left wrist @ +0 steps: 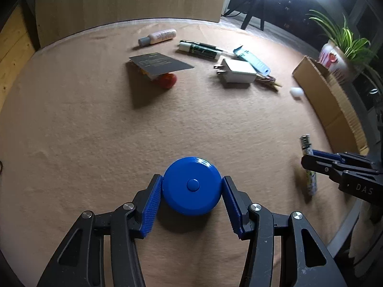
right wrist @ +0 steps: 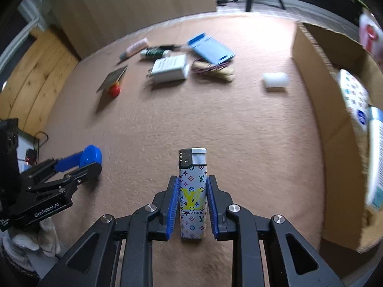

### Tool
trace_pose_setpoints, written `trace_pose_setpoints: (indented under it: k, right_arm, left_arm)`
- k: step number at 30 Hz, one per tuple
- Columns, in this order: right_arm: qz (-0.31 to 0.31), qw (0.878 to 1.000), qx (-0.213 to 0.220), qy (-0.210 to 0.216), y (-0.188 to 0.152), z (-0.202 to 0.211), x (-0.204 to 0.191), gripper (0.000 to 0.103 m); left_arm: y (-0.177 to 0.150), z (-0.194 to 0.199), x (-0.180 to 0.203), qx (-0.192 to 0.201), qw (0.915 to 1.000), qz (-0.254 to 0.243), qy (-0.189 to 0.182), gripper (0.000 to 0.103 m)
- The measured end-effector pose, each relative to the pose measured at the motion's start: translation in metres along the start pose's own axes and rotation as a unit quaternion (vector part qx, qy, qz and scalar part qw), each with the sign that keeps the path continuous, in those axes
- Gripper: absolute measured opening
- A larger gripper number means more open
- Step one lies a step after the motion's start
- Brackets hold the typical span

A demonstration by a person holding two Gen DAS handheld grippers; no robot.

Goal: Organize objects
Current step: 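Grasp the patterned lighter with the right tool and carry it toward the box, then release the lighter into the box with the right tool while the left tool drops the tape measure in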

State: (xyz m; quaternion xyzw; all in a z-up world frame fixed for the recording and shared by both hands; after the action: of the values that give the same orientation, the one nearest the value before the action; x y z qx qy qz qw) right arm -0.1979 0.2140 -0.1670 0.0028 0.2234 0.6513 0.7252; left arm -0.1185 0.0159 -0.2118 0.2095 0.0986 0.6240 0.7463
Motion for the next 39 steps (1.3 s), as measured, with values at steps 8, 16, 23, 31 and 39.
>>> trace_pose_setpoints:
  k: [8, 16, 23, 31, 39]
  right_arm:
    - [-0.042, 0.998, 0.05, -0.001, 0.017, 0.042, 0.032, 0.011]
    - [-0.067, 0.996, 0.061, 0.012, 0.028, 0.058, 0.071, 0.01]
    - [-0.077, 0.992, 0.094, 0.035, 0.037, 0.085, 0.075, 0.009]
    - [-0.083, 0.982, 0.171, 0.001, 0.058, 0.145, 0.097, 0.009]
    - [-0.12, 0.97, 0.205, -0.047, 0.065, 0.172, 0.143, 0.009]
  left_arm:
    - [0.04, 0.008, 0.043, 0.023, 0.9987, -0.027, -0.037, 0.054]
    - [0.086, 0.004, 0.103, 0.045, 0.9942, -0.073, -0.065, 0.054]
    - [0.103, 0.005, 0.13, 0.048, 0.9918, -0.09, -0.077, 0.054]
    - [0.124, 0.016, 0.165, 0.067, 0.9856, -0.116, -0.103, 0.054]
    - [0.146, 0.015, 0.234, 0.076, 0.9733, -0.168, -0.137, 0.054]
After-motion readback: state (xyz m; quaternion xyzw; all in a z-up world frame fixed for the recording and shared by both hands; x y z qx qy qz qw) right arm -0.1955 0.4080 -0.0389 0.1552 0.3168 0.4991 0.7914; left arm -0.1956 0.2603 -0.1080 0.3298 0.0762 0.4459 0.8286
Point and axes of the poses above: each gripper's, at about its wrist camera, not at the fingertips, and z roughly against the way its jaws point, x to its right, y to its top, the point moved 7 cm from there along -z, roughly the way its jaws point, and after that the axes turned 11 degrees about -z, right-handed, at the moved point
